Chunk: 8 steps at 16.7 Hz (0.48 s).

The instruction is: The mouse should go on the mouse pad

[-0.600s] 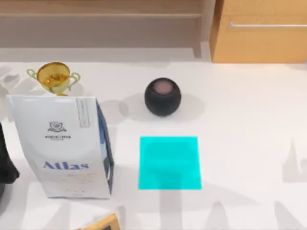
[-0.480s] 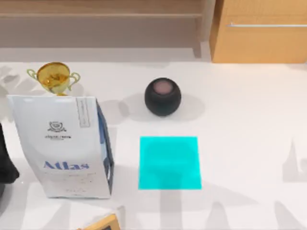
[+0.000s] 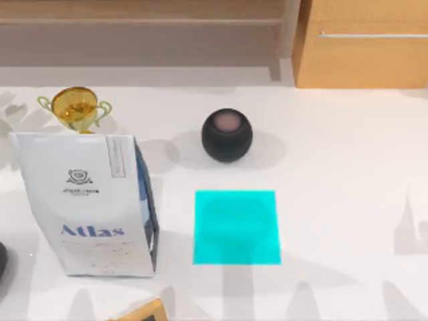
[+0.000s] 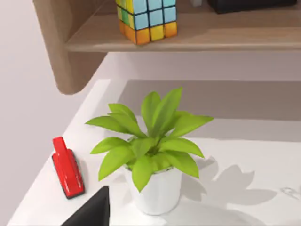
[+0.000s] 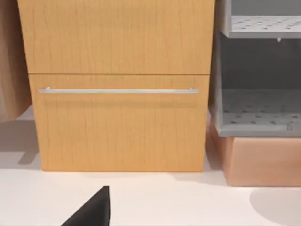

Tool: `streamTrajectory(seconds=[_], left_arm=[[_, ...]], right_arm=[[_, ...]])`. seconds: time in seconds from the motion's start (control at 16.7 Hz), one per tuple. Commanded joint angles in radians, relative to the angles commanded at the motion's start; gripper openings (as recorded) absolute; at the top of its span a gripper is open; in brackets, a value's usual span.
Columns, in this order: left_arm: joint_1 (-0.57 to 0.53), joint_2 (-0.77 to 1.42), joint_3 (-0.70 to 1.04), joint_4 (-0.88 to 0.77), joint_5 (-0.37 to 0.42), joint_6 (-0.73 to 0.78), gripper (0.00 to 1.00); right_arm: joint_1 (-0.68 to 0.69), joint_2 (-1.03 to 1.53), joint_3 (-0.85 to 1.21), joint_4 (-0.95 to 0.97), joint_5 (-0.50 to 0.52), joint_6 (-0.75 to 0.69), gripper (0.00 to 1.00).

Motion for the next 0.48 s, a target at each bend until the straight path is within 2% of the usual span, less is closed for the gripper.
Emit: streamTrajectory(seconds=[0.24, 0.48], left_arm=[[0.060, 0.386, 0.288, -0.197, -0.017, 0.084, 1.00], [0.090, 0.687, 0.466, -0.426, 0.005, 0.166, 1.00]], right_arm=[[0.000, 0.000, 0.000, 0.000, 0.000, 0.000, 1.00], [0.000, 0.000, 0.000, 0.000, 0.000, 0.000, 1.00]])
